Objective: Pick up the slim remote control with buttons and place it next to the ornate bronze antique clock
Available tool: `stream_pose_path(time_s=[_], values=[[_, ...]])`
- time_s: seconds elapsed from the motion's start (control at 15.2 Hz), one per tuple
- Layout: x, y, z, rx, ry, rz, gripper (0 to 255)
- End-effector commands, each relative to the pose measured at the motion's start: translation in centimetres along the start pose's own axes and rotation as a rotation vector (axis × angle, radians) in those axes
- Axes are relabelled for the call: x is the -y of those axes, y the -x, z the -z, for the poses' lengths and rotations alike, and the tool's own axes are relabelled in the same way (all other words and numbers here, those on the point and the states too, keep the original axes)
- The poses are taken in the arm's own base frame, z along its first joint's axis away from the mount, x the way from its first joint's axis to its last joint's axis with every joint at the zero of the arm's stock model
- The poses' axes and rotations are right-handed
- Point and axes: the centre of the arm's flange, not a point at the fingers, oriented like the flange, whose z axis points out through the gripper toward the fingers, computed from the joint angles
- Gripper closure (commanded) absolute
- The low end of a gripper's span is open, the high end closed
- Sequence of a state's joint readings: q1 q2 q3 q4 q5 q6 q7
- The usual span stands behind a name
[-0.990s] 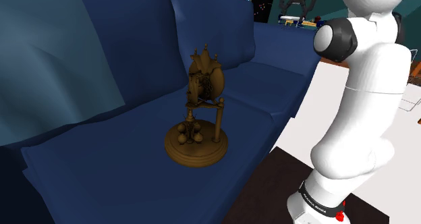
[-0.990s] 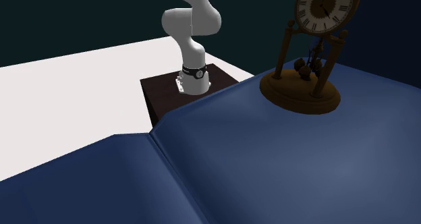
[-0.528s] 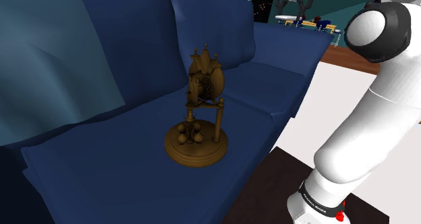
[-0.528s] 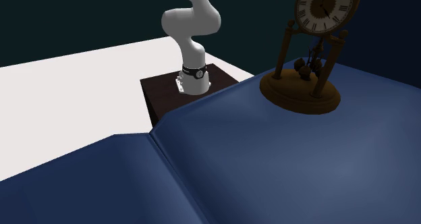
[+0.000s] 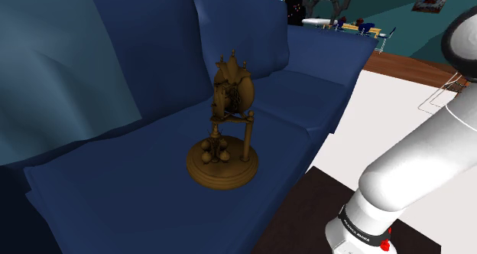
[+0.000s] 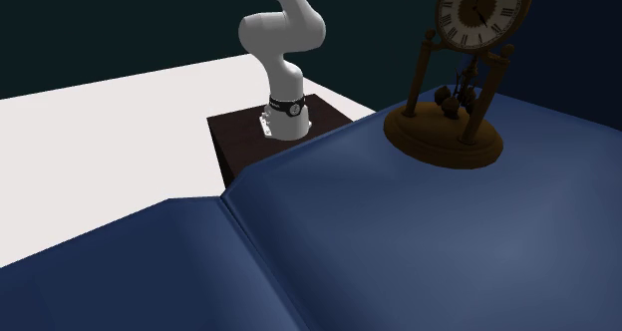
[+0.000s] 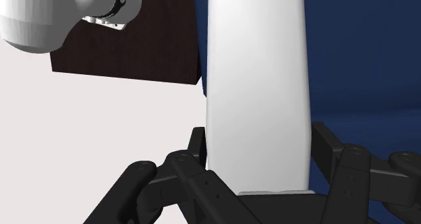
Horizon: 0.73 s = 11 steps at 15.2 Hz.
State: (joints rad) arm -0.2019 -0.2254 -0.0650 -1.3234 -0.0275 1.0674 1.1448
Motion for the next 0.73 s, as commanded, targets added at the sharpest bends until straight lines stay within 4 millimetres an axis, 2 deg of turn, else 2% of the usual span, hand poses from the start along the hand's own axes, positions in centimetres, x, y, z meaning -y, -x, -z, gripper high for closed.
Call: stream_pose_path(time_s=[0.0,0.4,0.66], values=[[0.0,2.5,0.1,-0.001,0.000,-0.002,255],[-0.4,10.5,0.1,-0.001,0.000,-0.002,255],[-0.4,10.5,-2.0,-0.001,0.000,-0.002,255]])
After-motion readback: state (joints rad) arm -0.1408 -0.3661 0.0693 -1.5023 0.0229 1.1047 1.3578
